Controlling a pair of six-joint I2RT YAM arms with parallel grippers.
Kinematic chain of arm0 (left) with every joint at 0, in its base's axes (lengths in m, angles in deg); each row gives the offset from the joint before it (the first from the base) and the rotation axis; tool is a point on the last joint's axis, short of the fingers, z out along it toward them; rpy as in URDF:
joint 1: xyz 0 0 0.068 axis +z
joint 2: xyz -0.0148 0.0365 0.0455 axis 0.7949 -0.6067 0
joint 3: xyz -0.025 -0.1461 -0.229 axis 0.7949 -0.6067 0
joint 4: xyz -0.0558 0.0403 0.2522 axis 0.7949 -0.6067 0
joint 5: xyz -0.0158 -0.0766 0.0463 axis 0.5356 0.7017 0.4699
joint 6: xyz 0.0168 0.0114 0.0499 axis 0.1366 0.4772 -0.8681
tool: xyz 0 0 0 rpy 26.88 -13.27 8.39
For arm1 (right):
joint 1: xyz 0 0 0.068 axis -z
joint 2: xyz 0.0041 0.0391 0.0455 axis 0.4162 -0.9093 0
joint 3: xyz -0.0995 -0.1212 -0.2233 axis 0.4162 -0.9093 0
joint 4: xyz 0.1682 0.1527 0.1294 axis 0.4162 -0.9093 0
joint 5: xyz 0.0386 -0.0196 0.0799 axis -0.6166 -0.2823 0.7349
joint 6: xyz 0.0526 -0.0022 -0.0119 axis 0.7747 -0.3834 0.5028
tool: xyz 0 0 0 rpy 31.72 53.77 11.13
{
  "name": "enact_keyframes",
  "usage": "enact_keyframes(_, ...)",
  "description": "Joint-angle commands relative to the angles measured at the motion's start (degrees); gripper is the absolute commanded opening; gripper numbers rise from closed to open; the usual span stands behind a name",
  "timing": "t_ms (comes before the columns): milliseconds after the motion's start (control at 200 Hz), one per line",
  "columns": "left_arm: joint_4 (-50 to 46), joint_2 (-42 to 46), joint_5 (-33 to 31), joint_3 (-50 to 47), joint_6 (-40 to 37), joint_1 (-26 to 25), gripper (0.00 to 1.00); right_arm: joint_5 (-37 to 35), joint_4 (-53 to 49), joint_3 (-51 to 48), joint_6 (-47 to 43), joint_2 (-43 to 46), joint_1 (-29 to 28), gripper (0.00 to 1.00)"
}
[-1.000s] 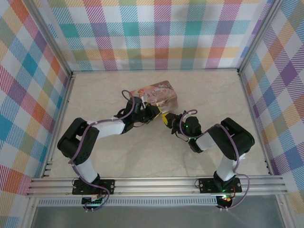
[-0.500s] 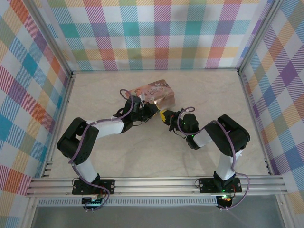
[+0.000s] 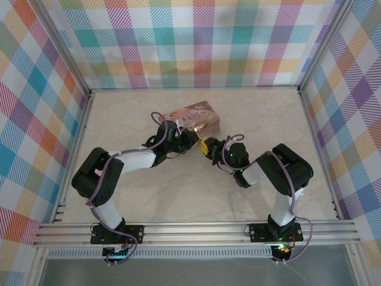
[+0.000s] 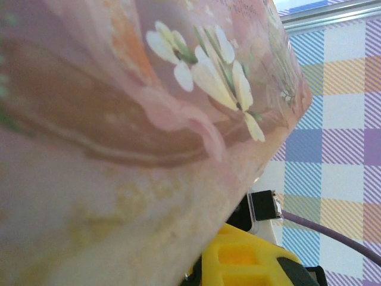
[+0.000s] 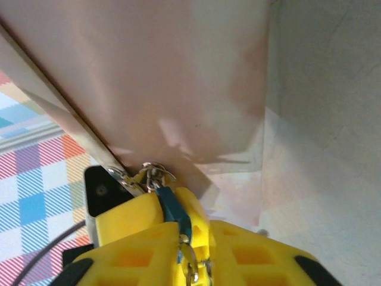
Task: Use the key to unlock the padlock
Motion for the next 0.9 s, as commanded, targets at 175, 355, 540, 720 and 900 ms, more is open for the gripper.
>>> enact_keyframes(175,-4.86,2.24,7.34,0.42,-3.21,-1.62,0.03,2.45,0.65,-7.66,-5.44,7.79,2.25,0.31)
enact_keyframes(355,-5.58,1.90,7.19,0.29,-3.75,-1.60,0.04,5.18,-9.18,-13.40,-11.43,17.21,4.08,0.32)
enact_keyframes(540,-8.63,2.16,7.46,0.66,-5.80,-1.58,0.04,6.89,-44.75,-9.36,-27.68,35.51,4.45,0.32)
enact_keyframes(720,-12.05,2.52,8.70,1.41,-7.58,-1.60,0.04,0.84,-76.11,-1.56,-45.29,50.21,4.44,0.32)
enact_keyframes(900,-14.35,2.87,9.72,2.32,-8.42,-1.58,0.05,0.33,-87.80,4.49,-57.63,51.21,4.11,0.32)
